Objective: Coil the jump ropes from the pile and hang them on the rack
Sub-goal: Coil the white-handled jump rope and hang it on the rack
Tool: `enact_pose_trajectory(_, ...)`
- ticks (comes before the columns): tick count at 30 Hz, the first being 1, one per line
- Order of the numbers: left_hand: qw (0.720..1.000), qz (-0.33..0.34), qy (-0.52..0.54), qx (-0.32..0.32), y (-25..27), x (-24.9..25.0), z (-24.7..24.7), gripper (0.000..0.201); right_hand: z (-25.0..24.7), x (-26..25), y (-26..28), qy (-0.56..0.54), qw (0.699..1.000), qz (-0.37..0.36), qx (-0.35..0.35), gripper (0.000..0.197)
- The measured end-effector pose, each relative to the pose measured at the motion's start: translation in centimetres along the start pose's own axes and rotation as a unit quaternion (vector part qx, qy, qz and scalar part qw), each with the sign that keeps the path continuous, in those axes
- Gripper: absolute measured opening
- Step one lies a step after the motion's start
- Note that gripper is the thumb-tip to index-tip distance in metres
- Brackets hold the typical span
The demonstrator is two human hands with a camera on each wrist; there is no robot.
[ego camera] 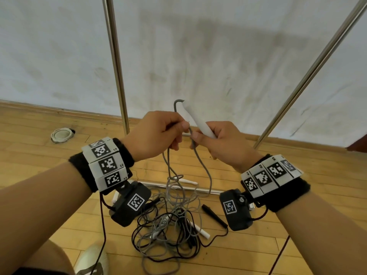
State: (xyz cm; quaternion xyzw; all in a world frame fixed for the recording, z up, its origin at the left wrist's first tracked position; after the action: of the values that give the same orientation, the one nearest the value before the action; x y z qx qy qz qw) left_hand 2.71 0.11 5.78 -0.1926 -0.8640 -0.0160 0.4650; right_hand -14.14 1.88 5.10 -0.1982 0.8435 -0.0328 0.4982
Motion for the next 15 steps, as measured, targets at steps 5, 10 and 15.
enact_pose_trajectory(5, 1.0, -0.004, -0.017, -0.019, -0.3, -1.0, 0.0, 0.023, -0.1, 0.1, 0.0, 0.017, 1.0, 0.001, 0.004, 0.01)
enact_pose_trajectory(10, 0.989, -0.033, -0.056, -0.134, -0.4, -3.5, 1.3, 0.018, -2.0, 0.2, -0.8, 0.065, 0.994, -0.015, 0.083, 0.011)
enact_pose_trajectory(15, 0.966, -0.096, -0.118, -0.211, -0.2, -5.9, 2.0, 0.017, -4.3, 0.9, -0.1, 0.097, 0.983, -0.045, 0.152, 0.018)
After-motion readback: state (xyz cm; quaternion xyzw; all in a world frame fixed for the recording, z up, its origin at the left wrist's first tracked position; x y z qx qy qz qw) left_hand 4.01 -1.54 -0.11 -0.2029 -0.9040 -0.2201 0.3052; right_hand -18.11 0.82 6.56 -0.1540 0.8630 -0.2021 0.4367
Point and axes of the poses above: each hand's wrist, its own y-axis away from the middle knuckle, its own z-axis out of the palm, x = y × z, the point moved 5 cm from there along -y, towards the middle knuckle, and after that the axes turned 10 degrees about -z, right-handed, at the moved point
